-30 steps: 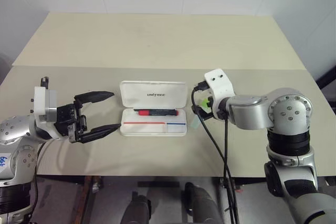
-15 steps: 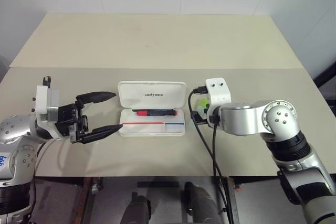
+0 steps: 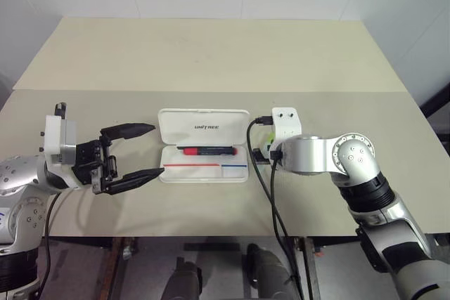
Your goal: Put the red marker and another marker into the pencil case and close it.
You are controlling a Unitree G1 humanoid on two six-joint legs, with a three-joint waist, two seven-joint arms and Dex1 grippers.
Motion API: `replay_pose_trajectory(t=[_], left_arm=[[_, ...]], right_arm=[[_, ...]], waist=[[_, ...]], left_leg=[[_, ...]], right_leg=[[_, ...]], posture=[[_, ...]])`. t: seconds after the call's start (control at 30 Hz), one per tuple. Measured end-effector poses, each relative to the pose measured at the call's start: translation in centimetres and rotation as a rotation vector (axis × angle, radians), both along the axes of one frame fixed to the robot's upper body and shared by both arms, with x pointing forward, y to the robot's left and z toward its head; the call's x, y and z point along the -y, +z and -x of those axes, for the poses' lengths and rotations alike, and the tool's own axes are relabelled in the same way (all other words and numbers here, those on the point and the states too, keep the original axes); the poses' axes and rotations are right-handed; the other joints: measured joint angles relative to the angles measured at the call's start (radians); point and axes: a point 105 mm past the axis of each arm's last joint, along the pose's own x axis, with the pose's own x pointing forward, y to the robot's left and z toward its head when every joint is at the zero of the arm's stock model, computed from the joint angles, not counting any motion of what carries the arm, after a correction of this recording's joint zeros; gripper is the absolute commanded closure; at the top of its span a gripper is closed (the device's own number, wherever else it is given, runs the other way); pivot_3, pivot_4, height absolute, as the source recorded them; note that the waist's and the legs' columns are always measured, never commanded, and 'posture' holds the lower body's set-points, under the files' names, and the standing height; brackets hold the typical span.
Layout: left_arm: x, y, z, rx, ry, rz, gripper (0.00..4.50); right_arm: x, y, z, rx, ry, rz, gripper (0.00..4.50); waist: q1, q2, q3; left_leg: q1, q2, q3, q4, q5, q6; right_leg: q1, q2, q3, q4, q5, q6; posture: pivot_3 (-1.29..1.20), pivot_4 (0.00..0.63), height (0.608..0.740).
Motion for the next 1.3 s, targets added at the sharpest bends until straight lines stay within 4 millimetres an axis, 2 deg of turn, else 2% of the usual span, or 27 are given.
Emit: replay_pose_trajectory(t=[0.37,0.67,0.73,1.1,1.3], left_arm=[[0.0,-0.1,0.7,-0.002,-0.004,0.008,0.00],[0.0,-0.4,1.0,-0.012,0.009,0.008,0.00],[0.0,-0.2,1.1,-0.001,0.015,0.006,0.00],[0.0,0.0,1.1,0.006,0.016,0.006,0.00],[0.0,0.1,1.1,0.012,0.011,0.007,0.00]], right_arm=[[-0.3,-0.5,-0.7,-0.053,-0.081,-0.009,0.04],[-1.1,-0.6,-0.6,-0.066,-0.077,-0.019,3.06],[-1.2,-0.6,-0.6,-0.068,-0.073,-0.021,3.40],[-1.1,-0.5,-0.8,-0.031,-0.046,0.018,3.40],[-0.2,0.7,-2.5,0.110,-0.047,0.073,3.40]], waist=[[-0.002,0.000,0.000],[0.005,0.000,0.000],[0.005,0.000,0.000],[0.004,0.000,0.000],[0.001,0.000,0.000]], left_leg=[[0.000,0.000,0.000,0.000,0.000,0.000],[0.000,-0.001,-0.002,0.000,0.000,0.000],[0.000,-0.001,-0.002,0.000,0.000,0.000],[0.000,-0.001,-0.001,0.000,0.000,0.000],[0.000,0.000,-0.001,0.000,0.000,0.000]], right_leg=[[0.000,0.000,0.000,0.000,0.000,0.000],[0.001,-0.001,0.000,0.000,0.000,-0.001],[0.002,-0.001,0.000,-0.001,0.000,-0.001],[0.002,-0.001,-0.001,-0.001,0.000,-0.001],[0.001,0.000,-0.001,-0.001,0.000,0.000]], posture=[[0.00,0.150,0.740],[0.00,0.150,0.740],[0.00,0.150,0.740],[0.00,0.150,0.740],[0.00,0.150,0.740]])
